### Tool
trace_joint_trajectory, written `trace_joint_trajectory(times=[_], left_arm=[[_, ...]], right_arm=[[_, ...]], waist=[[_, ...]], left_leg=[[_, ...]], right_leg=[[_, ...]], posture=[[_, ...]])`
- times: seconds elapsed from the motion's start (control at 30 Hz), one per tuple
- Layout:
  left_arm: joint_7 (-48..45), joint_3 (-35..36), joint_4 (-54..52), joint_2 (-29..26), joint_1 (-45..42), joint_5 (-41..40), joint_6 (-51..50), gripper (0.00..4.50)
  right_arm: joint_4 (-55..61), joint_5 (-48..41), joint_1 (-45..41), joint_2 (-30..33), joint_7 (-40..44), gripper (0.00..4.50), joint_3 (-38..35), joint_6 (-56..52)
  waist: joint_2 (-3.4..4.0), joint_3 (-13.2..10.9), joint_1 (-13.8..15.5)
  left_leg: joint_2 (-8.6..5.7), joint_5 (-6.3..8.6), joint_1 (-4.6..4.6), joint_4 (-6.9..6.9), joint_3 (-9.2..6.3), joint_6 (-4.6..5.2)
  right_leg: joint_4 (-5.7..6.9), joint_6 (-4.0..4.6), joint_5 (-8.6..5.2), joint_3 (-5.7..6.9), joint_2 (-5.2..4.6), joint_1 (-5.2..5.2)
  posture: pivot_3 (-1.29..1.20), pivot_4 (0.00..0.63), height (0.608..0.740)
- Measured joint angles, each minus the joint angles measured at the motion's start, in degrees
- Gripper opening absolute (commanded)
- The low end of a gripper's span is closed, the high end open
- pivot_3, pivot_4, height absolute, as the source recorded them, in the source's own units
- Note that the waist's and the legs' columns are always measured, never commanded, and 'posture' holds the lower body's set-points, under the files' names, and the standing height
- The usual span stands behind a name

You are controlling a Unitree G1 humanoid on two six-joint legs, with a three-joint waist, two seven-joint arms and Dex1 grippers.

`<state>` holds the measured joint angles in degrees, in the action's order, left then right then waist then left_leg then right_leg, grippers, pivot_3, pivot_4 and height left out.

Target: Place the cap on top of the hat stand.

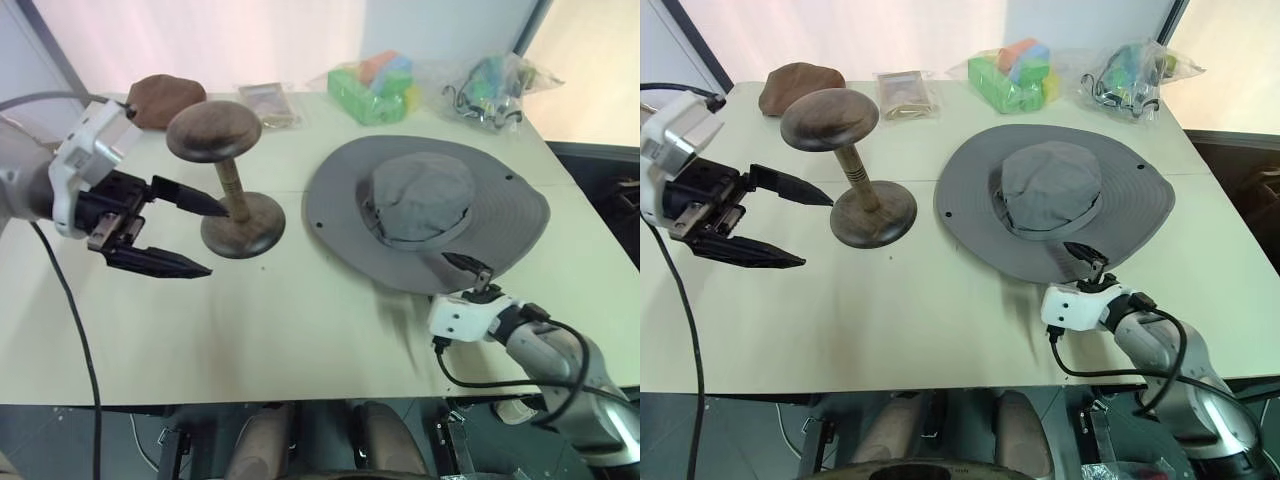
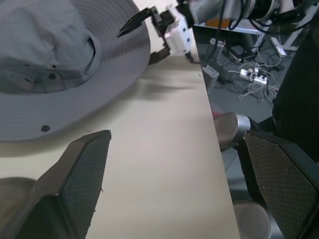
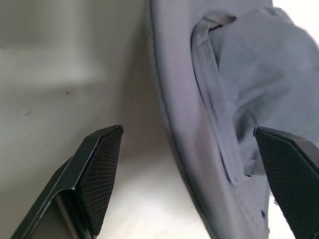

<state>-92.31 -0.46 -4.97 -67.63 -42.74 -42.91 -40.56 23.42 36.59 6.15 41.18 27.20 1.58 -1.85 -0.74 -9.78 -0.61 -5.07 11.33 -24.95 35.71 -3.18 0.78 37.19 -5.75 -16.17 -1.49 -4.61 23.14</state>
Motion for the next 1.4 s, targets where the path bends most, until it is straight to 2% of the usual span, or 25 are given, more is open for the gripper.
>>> trace_joint_trajectory(times=[0.17,0.27,0.47,0.5,0.73,0.87,0.97,1.13,1.27,1.4], left_arm=[[0.0,0.0,0.32,0.72,-0.43,0.85,-0.05,4.5],[0.04,0.01,0.29,1.17,-0.43,1.19,-0.06,4.5],[0.22,0.05,0.3,1.61,-0.43,1.41,-0.06,4.5],[0.3,0.07,0.3,1.63,-0.43,1.46,-0.07,4.5],[2.0,1.02,0.17,2.09,0.05,1.24,-0.56,4.5],[5.4,4.37,0.0,2.41,1.8,0.52,-1.89,4.5],[10.28,10.19,-0.36,3.15,3.75,-2.38,-5.38,4.5],[18.39,24.08,-0.94,3.23,10.46,-7.29,-11.67,4.5],[22.62,33.48,0.15,2.55,15.46,-8.31,-14.27,4.5],[24.1,40.45,1.48,1.08,19.94,-8.09,-14.84,4.5]], right_arm=[[-5.57,1.09,-4.45,-0.47,-2.18,4.3,1.3,0.39],[-7.85,0.82,-6.6,-0.85,-2.4,3.5,1.52,0.45],[-7.99,-1.54,-7.12,-0.93,-1.87,0.35,1.5,0.41],[-7.92,-2.08,-7.12,-1.11,-1.67,0.03,1.41,0.23],[-5.9,-7.26,-7.69,-2.07,0.89,0.03,-0.19,-2.97],[-3.62,-12.74,-12.42,-2.49,3.52,0.03,-2.9,-7.26],[-2.96,-18.56,-20.61,-1.84,7.22,0.03,-5.75,-11.48],[-9.31,-27.6,-43.03,0.96,12.33,0.03,-7.98,-16.57],[-22.58,-29.31,-59.65,0.19,13.87,0.03,-4.08,-11.92],[-35.19,-29.45,-73.36,-5.4,13.91,0.03,0.58,-4.66]], waist=[[0.0,0.0,-0.08],[0.0,0.0,-0.08],[-0.01,0.0,-0.08],[0.0,0.0,-0.09],[0.0,0.0,-0.08],[0.03,-0.02,-0.35],[0.04,-0.05,-0.5],[0.17,-0.13,-0.59],[0.18,-0.15,-0.57],[0.18,-0.15,-0.82]], left_leg=[[0.01,-0.02,0.0,0.01,-0.02,0.0],[0.0,-0.02,0.0,0.02,-0.02,0.01],[0.0,-0.02,0.0,0.06,-0.06,0.01],[0.0,-0.02,0.0,0.08,-0.06,0.01],[0.01,-0.02,0.0,0.13,-0.09,0.02],[0.01,-0.02,0.0,0.17,-0.1,0.02],[0.03,-0.02,0.0,0.19,-0.12,0.02],[0.04,-0.01,0.0,0.15,-0.17,0.01],[0.02,-0.04,0.0,0.07,-0.16,-0.04],[0.0,-0.09,0.01,-0.1,-0.15,-0.15]], right_leg=[[0.05,-0.02,0.01,0.04,0.05,0.0],[0.08,-0.04,0.02,0.05,0.06,0.0],[0.13,-0.18,0.1,0.06,0.07,-0.01],[0.14,-0.18,0.1,0.06,0.07,-0.01],[0.17,-0.22,0.12,0.07,0.08,-0.01],[0.26,-0.23,0.13,0.06,0.08,0.01],[0.31,-0.25,0.14,0.07,0.09,0.03],[0.33,-0.24,0.13,0.09,0.08,0.08],[0.31,-0.23,0.14,0.09,0.04,0.14],[0.32,-0.22,0.14,0.07,0.03,0.27]], posture=[[0.0,0.15,0.735],[0.0,0.15,0.735],[0.0,0.15,0.735],[0.0,0.15,0.735],[0.0,0.15,0.735],[0.0,0.15,0.735],[0.0,0.15,0.735],[0.0,0.15,0.735],[0.0,0.15,0.735],[0.0,0.15,0.735]])
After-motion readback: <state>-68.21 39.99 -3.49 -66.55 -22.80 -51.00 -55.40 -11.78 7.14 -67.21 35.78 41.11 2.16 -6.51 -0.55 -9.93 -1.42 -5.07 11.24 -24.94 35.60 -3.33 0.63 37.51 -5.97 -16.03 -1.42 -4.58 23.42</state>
